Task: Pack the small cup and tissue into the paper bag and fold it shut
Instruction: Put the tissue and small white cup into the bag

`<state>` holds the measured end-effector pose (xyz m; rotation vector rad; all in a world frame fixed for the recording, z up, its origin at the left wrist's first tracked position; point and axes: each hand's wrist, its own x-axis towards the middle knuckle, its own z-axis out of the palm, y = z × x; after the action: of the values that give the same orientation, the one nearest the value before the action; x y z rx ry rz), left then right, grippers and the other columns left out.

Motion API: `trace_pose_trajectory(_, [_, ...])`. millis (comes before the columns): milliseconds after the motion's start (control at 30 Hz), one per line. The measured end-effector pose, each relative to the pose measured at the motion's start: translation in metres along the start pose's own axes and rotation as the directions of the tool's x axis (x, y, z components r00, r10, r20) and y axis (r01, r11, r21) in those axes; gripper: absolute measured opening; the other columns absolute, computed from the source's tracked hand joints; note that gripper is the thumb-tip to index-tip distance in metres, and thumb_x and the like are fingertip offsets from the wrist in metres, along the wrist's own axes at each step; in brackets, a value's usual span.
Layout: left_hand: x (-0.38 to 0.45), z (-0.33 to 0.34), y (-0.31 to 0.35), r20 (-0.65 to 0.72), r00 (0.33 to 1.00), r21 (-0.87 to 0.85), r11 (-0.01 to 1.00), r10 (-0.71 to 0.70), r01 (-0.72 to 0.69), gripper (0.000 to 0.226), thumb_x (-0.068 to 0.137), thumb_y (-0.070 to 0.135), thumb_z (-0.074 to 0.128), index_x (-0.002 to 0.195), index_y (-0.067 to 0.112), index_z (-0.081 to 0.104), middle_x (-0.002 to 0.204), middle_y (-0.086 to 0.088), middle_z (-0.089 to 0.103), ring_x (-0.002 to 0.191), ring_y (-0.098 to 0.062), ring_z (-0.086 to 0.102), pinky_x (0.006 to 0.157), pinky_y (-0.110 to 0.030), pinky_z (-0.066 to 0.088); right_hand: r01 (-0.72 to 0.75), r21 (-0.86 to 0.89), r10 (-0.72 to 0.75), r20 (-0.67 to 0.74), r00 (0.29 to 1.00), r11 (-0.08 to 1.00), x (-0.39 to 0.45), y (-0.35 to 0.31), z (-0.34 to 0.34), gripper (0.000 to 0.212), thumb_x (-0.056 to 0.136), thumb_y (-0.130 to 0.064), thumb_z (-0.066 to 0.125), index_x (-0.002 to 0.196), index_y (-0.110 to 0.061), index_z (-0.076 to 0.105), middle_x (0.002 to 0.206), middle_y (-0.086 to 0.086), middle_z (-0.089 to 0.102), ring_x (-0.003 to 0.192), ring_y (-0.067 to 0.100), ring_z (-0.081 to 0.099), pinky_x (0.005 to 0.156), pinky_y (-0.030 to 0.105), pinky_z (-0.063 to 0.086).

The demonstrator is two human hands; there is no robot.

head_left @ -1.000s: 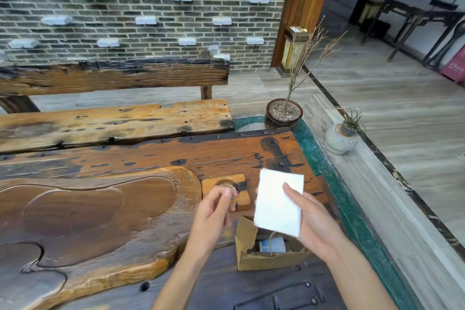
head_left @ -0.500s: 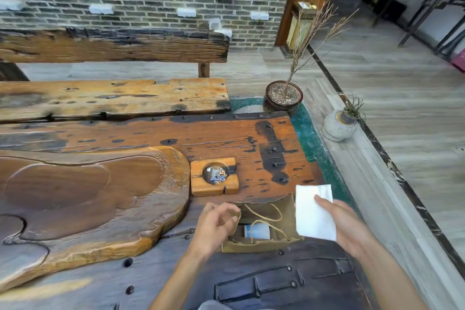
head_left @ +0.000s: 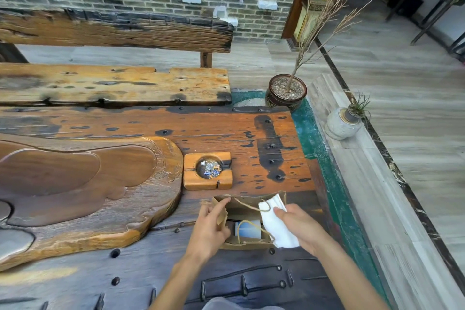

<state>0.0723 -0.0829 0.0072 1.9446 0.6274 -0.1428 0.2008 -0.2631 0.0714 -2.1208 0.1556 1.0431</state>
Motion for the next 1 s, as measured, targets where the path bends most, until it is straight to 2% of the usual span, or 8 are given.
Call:
trace_pose_trajectory(267, [0.004,0.0,0.001,-0.047,0.999,-0.074,0.997,-0.025,0.022,0.086,0.079,-0.007,0.058,0.146,0.042,0.038,0.147,0.012,0.031,0.056,-0.003,0.051,0.079,-0.018,0.047,-0.057,-0.055,0.065,0.156,0.986,0.997,0.031,0.004,0.026,0.038,0.097,-0.036,0.048,0.125,-0.011,0.05,0.122,0.005,0.061,0.112,0.025,0.059,0.104,0.04,0.047])
trace_pose_trajectory(367, [0.003,-0.002,-0.001,-0.035,0.999,-0.077,0.997,-0.033,0.03,0.089,0.076,-0.008,0.058,0.148,0.04,0.036,0.155,0.011,0.03,0.105,-0.023,0.065,0.102,-0.035,0.048,-0.112,-0.03,0.116,0.176,0.978,0.993,0.041,0.0,0.037,0.027,0.101,-0.025,0.049,0.126,-0.016,0.046,0.119,0.001,0.048,0.114,0.02,0.049,0.098,0.029,0.041])
trace_pose_trajectory(467, [0.001,-0.006,-0.004,-0.022,0.999,-0.078,0.997,-0.025,0.023,0.09,0.073,-0.007,0.057,0.148,0.038,0.035,0.158,0.013,0.029,0.135,-0.04,0.043,0.112,-0.051,0.039,-0.176,0.081,0.156,0.208,0.966,0.981,0.057,0.002,0.051,0.017,0.099,-0.022,0.055,0.11,-0.01,0.05,0.116,0.012,0.057,0.106,0.028,0.057,0.088,0.037,0.046])
trace_pose_trajectory(567, [-0.002,-0.01,-0.002,-0.025,0.999,-0.089,0.995,-0.034,0.032,0.089,0.073,-0.008,0.057,0.149,0.032,0.034,0.155,0.015,0.031,0.145,-0.021,0.036,0.118,-0.045,0.033,-0.195,0.106,0.166,0.236,0.958,0.975,0.07,0.001,0.064,0.014,0.099,-0.018,0.055,0.106,-0.007,0.053,0.114,0.021,0.062,0.096,0.031,0.06,0.074,0.038,0.05])
trace_pose_trajectory(667, [-0.002,-0.01,0.0,-0.025,0.998,-0.083,0.995,-0.05,0.048,0.089,0.075,-0.01,0.057,0.151,0.029,0.032,0.156,0.014,0.03,0.149,-0.007,0.023,0.123,-0.03,0.022,-0.212,0.142,0.165,0.285,0.944,0.967,0.082,0.001,0.07,0.024,0.098,-0.015,0.055,0.118,-0.002,0.052,0.115,0.023,0.058,0.098,0.034,0.058,0.08,0.044,0.051])
trace_pose_trajectory(800, [-0.002,-0.008,0.003,-0.028,0.998,-0.073,0.996,-0.056,0.054,0.089,0.076,-0.011,0.057,0.151,0.027,0.031,0.147,0.022,0.029,0.145,-0.002,0.023,0.116,-0.015,0.017,-0.303,0.186,0.224,0.353,0.908,0.934,0.087,0.002,0.071,0.012,0.096,-0.004,0.048,0.1,0.001,0.058,0.092,0.02,0.062,0.068,0.032,0.062,0.05,0.033,0.055])
trace_pose_trajectory(900, [0.0,-0.007,0.001,-0.033,0.997,-0.11,0.991,-0.075,0.071,0.089,0.074,-0.012,0.057,0.151,0.025,0.033,0.149,0.018,0.032,0.144,-0.002,0.026,0.116,-0.014,0.016,-0.328,0.177,0.244,0.375,0.894,0.928,0.101,0.007,0.077,0.049,0.084,-0.013,0.055,0.132,-0.001,0.051,0.127,0.024,0.057,0.097,0.037,0.061,0.075,0.042,0.054])
trace_pose_trajectory(1000, [0.001,-0.006,-0.003,-0.027,0.996,-0.117,0.99,-0.08,0.076,0.09,0.072,-0.012,0.057,0.15,0.025,0.034,0.153,0.014,0.034,0.145,-0.002,0.026,0.115,-0.009,0.015,-0.341,0.083,0.299,0.323,0.898,0.936,0.123,0.015,0.085,0.046,0.091,-0.014,0.053,0.135,-0.003,0.045,0.139,0.023,0.051,0.117,0.037,0.055,0.092,0.042,0.05])
